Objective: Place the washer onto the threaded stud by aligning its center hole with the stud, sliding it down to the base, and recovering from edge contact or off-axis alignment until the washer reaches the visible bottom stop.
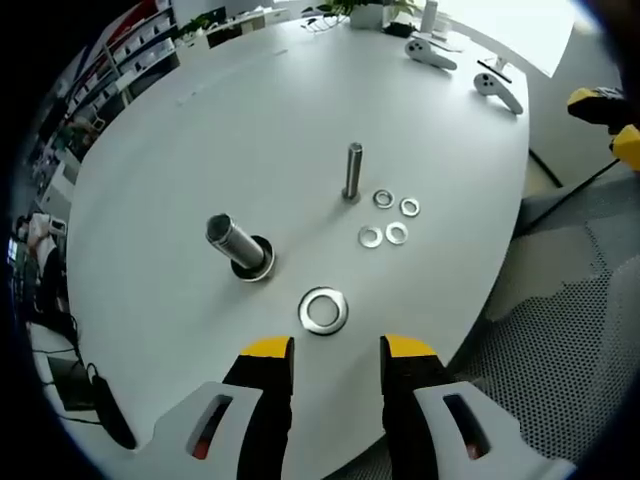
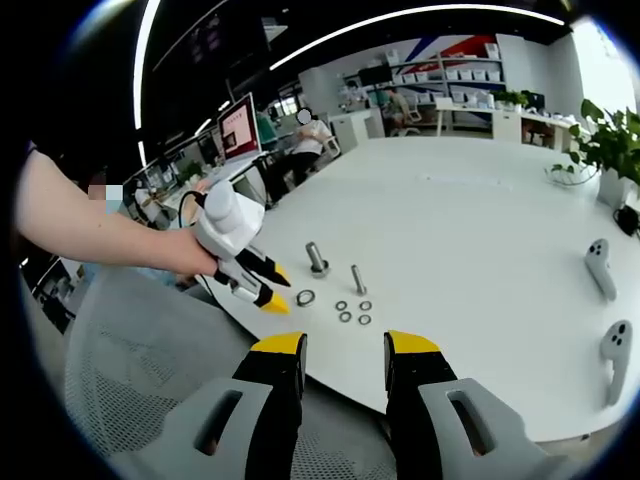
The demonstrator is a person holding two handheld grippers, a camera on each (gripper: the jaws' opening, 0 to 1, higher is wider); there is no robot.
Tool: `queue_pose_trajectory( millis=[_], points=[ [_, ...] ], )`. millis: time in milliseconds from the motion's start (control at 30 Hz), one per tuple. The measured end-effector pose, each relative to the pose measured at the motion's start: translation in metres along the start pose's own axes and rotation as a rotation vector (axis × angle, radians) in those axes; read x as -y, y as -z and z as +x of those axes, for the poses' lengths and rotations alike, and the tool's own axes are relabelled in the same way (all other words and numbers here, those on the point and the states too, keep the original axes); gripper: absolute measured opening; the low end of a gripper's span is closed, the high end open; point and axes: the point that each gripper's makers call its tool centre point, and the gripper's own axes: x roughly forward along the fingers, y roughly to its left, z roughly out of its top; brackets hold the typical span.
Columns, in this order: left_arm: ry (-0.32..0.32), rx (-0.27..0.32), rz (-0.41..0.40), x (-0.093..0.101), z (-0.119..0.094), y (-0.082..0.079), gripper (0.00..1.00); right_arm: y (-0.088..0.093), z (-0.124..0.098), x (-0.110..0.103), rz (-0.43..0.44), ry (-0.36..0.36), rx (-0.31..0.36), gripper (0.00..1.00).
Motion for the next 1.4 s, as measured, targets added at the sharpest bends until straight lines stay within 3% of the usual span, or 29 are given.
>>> queue_pose_trajectory(
  millis=[100,767,1400],
  points=[
    [0.008,0.007,-0.028,0.002,-0.002,-0.001,0.33,0.001,0.0,0.0,0.001,0.0,-0.004,0.33],
    [0.005,0.029,-0.014,-0.001,-0.002,-0.007,0.34,0.001,-0.001,0.001,0.004,0.01,-0.005,0.33],
    [0.028,-0.004,0.007,0.002,0.008,-0.009,0.35,0.001,-0.001,0.003,0.009,0.016,-0.004,0.33]
  ],
)
